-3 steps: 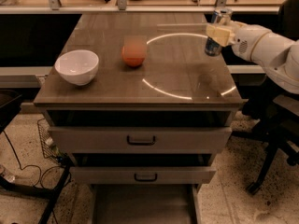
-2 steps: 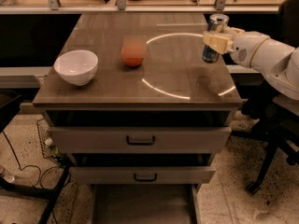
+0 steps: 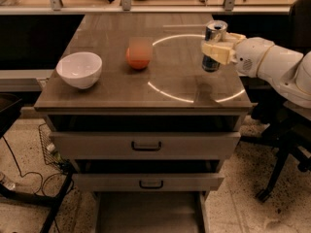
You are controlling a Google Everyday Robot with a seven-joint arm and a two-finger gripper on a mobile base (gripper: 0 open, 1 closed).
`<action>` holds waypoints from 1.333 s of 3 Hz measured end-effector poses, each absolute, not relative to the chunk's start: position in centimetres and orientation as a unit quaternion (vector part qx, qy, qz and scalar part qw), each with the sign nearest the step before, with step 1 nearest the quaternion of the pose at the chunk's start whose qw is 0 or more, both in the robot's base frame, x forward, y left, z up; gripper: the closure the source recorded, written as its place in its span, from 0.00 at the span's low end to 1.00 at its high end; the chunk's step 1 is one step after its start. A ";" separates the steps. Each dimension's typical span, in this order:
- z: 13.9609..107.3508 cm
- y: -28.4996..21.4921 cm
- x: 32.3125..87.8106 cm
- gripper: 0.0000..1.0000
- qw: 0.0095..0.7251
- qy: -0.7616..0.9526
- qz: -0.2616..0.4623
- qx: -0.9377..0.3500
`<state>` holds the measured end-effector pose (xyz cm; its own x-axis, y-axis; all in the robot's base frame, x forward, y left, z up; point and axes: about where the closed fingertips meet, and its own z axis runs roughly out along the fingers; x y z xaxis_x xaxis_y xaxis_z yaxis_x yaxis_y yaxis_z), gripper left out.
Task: Move redbull can near white bowl
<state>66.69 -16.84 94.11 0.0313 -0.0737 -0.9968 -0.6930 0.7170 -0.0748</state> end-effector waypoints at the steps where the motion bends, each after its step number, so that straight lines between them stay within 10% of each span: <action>1: 94.0 -15.2 65.2 1.00 0.658 0.633 0.253 -0.319; 4: 92.3 -7.2 64.3 1.00 0.617 0.616 0.295 -0.391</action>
Offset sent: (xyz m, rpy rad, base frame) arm -0.0374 0.0602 -0.0118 -0.0172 -0.0724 0.1836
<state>64.27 -7.17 92.29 0.0672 -0.1171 -0.9908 -0.8456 0.5204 -0.1189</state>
